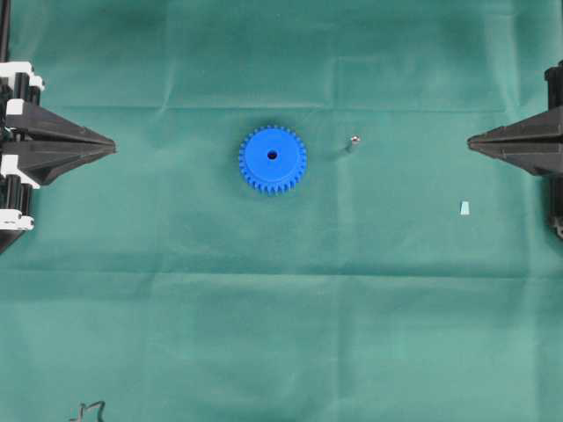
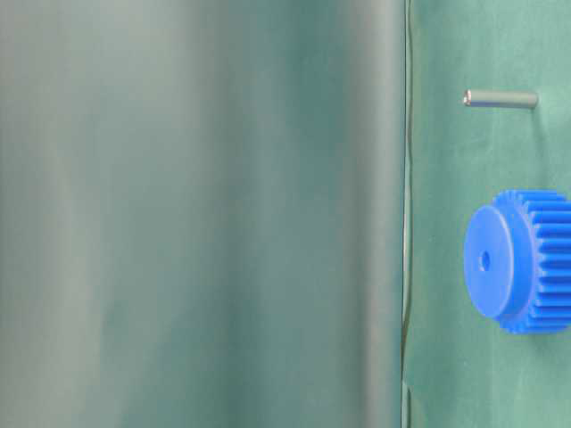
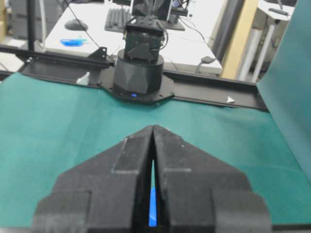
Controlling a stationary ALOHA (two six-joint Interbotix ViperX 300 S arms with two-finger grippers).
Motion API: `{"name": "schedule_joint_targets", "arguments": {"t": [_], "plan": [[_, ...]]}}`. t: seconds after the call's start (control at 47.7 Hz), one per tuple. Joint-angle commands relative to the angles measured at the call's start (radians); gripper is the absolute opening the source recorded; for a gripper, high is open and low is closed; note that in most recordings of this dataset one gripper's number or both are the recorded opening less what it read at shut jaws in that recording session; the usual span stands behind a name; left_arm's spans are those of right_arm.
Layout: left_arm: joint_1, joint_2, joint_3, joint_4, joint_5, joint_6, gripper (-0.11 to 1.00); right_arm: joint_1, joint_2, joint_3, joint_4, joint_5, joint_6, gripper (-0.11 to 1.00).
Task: Insert the shaft into the center hole of the gear.
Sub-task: 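Move the right gripper left over the grey metal shaft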
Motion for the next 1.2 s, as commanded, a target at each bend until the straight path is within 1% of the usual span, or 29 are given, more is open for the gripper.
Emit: {"name": "schedule_joint_targets", "arguments": {"t": [0.0, 0.21, 0.357, 0.482, 0.566, 0.692, 0.734, 0.776, 0.839, 0.881, 0.902, 0.944, 1.007, 1.028, 1.07, 1.174], "plan": [[-0.006, -0.003, -0.037, 0.009, 0.021, -0.018, 0.00, -0.005, 0.005, -0.012, 0.003, -0.005, 0.003, 0.03], [-0.006, -0.006, -0.040, 0.011, 0.041, -0.025, 0.00, -0.005, 0.012, -0.015, 0.003, 0.023, 0.003, 0.03], [-0.006, -0.006, -0.048, 0.011, 0.043, -0.023, 0.00, -0.029, 0.029, -0.046, 0.018, 0.066, 0.003, 0.03], [-0.006, -0.005, -0.049, 0.011, 0.046, -0.023, 0.00, -0.084, 0.098, -0.091, 0.031, 0.117, 0.003, 0.03], [-0.006, -0.006, -0.048, 0.011, 0.049, -0.023, 0.00, -0.124, 0.166, -0.117, 0.035, 0.127, 0.003, 0.03], [-0.006, -0.006, -0.049, 0.011, 0.058, -0.025, 0.00, -0.156, 0.276, -0.144, 0.038, 0.126, 0.012, 0.05], [-0.006, -0.005, -0.048, 0.011, 0.061, -0.025, 0.00, -0.163, 0.311, -0.152, 0.040, 0.126, 0.017, 0.10], [-0.006, -0.006, -0.048, 0.011, 0.064, -0.025, 0.00, -0.167, 0.350, -0.158, 0.038, 0.130, 0.025, 0.19], [-0.006, -0.006, -0.048, 0.011, 0.067, -0.025, 0.00, -0.175, 0.408, -0.172, 0.041, 0.132, 0.035, 0.36], [-0.006, -0.005, -0.048, 0.011, 0.067, -0.025, 0.00, -0.176, 0.456, -0.181, 0.041, 0.132, 0.044, 0.48], [-0.006, -0.005, -0.048, 0.011, 0.067, -0.025, 0.00, -0.179, 0.476, -0.184, 0.041, 0.132, 0.046, 0.57], [-0.006, -0.006, -0.048, 0.012, 0.067, -0.023, 0.00, -0.183, 0.517, -0.189, 0.041, 0.129, 0.048, 0.69], [-0.006, -0.006, -0.048, 0.011, 0.067, -0.025, 0.00, -0.187, 0.575, -0.193, 0.041, 0.126, 0.049, 0.86], [-0.006, -0.005, -0.046, 0.011, 0.067, -0.023, 0.00, -0.189, 0.595, -0.196, 0.043, 0.123, 0.049, 0.89], [-0.006, -0.005, -0.048, 0.011, 0.069, -0.025, 0.00, -0.190, 0.643, -0.201, 0.046, 0.115, 0.049, 0.90], [-0.006, -0.005, -0.048, 0.011, 0.074, -0.025, 0.00, -0.192, 0.726, -0.213, 0.058, 0.094, 0.049, 0.83]]}}
